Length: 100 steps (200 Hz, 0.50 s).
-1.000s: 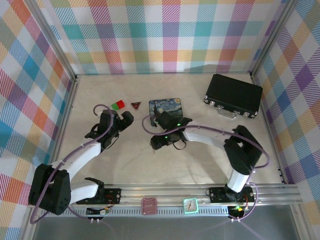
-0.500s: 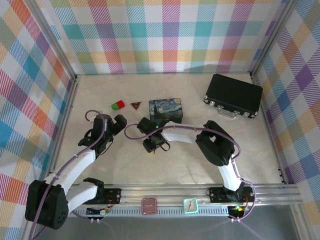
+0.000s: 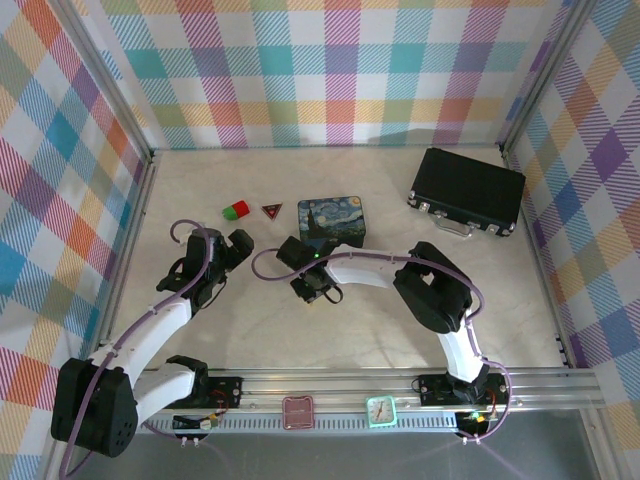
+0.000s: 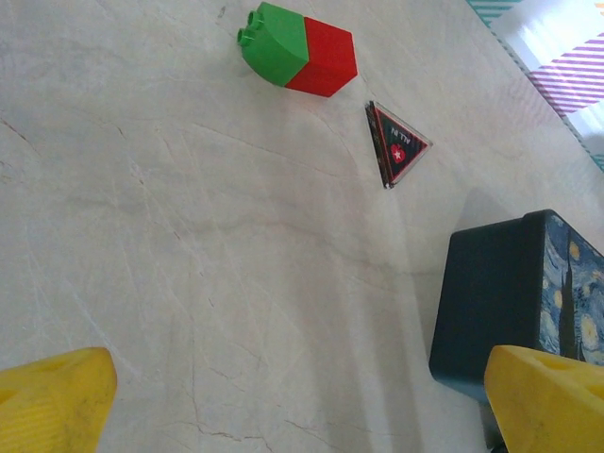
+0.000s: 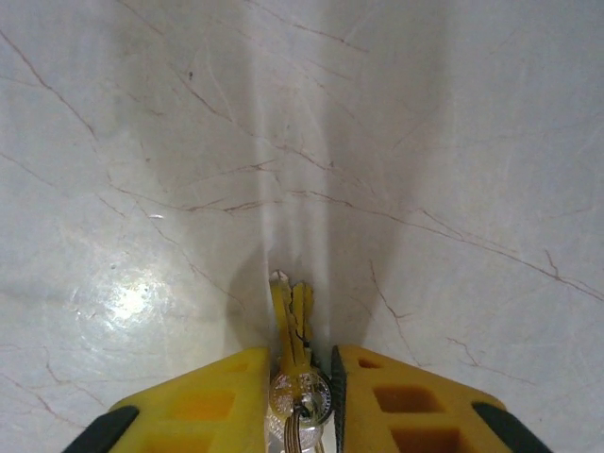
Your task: Unlock a padlock with a key
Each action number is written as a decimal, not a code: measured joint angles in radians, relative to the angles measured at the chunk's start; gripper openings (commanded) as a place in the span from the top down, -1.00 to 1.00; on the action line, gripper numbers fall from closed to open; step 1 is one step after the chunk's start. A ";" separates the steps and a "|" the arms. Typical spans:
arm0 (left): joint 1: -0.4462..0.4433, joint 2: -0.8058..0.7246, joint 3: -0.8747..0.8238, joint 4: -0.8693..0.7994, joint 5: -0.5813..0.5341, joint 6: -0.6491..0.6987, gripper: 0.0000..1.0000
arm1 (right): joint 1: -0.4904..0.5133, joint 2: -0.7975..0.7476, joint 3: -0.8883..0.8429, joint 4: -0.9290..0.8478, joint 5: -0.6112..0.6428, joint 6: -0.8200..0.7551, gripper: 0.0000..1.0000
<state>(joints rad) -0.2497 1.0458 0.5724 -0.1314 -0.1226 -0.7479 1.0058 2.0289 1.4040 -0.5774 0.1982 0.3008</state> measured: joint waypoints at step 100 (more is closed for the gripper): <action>-0.040 -0.039 0.000 0.056 0.138 -0.030 -0.99 | -0.069 -0.173 -0.216 0.102 -0.126 -0.005 1.00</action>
<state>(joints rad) -0.2901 1.0069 0.5728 -0.0750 0.0154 -0.7776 0.9371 1.8557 1.1885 -0.4755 0.0723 0.2955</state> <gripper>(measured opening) 0.997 0.063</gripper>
